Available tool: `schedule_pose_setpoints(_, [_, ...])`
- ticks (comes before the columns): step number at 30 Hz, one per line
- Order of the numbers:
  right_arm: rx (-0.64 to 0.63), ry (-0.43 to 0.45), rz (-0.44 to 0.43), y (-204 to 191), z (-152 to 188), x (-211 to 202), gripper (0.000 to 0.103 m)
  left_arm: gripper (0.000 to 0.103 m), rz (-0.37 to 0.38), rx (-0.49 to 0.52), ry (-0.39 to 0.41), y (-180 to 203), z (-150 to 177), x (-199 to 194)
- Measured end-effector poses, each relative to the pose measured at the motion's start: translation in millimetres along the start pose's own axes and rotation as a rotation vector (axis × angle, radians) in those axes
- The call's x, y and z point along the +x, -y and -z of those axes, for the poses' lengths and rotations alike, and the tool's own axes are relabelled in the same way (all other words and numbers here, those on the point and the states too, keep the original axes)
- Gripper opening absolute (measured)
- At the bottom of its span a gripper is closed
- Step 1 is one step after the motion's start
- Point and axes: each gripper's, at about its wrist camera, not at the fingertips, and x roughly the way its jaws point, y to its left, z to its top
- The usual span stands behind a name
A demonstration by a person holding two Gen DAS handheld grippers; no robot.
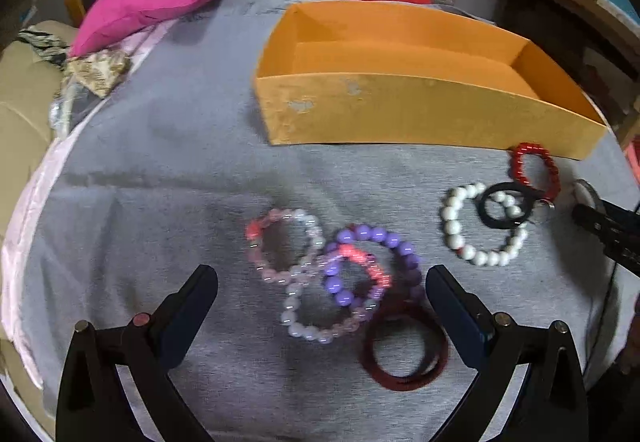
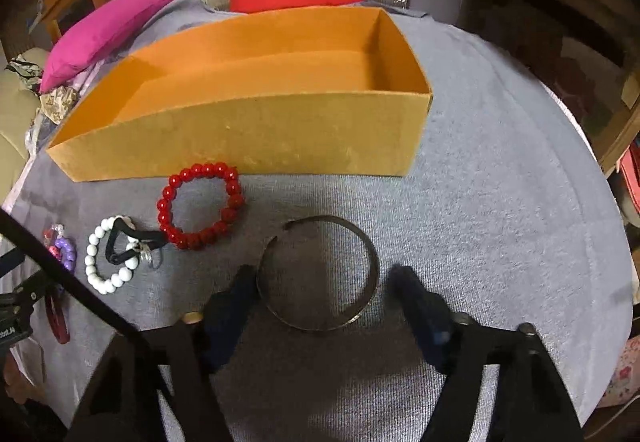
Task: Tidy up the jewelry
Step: 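Close the right tool on the silver bangle while the left tool nears the pink bracelets, then grasp the pale pink bead bracelet with the left tool while the right holds the bangle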
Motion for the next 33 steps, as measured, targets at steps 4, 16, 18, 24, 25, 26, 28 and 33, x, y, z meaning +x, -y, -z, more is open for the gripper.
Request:
schedule_pose_setpoints(4, [-0.005, 0.013, -0.005, -3, 1, -2, 0.065, 0.103, 0.006, -0.011, 0.007, -13, -6, 0])
schedule_pose_setpoints(16, [0.032, 0.013, -0.084, 16, 3, -10, 0.064, 0.101, 0.037, -0.057, 0.007, -55, 1, 0])
schedule_pose_setpoints(18, [0.035, 0.012, -0.089, 16, 4, -11, 0.064, 0.093, 0.063, -0.066, 0.006, -58, 0, 0])
schedule_pose_setpoints(24, [0.031, 0.010, -0.086, 16, 3, -9, 0.065, 0.091, 0.087, -0.132, 0.012, -77, -7, 1])
schedule_pose_setpoints(25, [0.031, 0.010, -0.086, 15, 4, -9, 0.064, 0.089, 0.091, -0.144, 0.013, -81, -8, 3])
schedule_pose_setpoints(26, [0.029, 0.009, -0.085, 15, 4, -9, 0.064, 0.086, 0.096, -0.161, 0.011, -86, -10, 5])
schedule_pose_setpoints(28, [0.027, 0.009, -0.083, 13, 5, -9, 0.064, 0.074, 0.099, -0.177, -0.008, -89, -14, 13])
schedule_pose_setpoints(33, [0.025, 0.009, -0.085, 11, 4, -9, 0.065, 0.057, 0.081, -0.103, -0.025, -77, -22, 27])
